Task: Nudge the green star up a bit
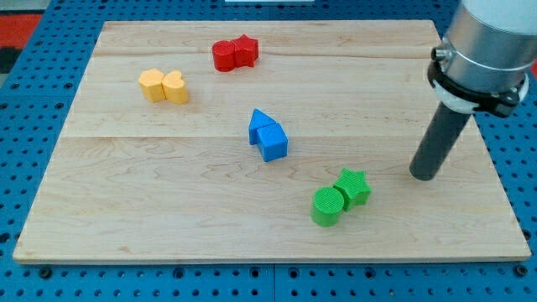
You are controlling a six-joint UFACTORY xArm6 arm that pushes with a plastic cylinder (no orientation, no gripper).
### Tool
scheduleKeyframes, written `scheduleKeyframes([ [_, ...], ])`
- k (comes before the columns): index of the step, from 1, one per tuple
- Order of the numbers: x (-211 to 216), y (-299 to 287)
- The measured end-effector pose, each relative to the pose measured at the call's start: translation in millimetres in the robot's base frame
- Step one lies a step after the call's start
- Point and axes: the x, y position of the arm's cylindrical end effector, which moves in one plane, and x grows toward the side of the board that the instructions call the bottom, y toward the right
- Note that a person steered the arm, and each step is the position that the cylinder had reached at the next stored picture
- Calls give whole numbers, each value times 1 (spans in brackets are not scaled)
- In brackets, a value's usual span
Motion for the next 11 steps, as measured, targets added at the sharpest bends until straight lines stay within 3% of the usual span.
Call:
scheduleKeyframes([
  [4,44,-23],
  [8,44,-72],
  [11,44,-144],
])
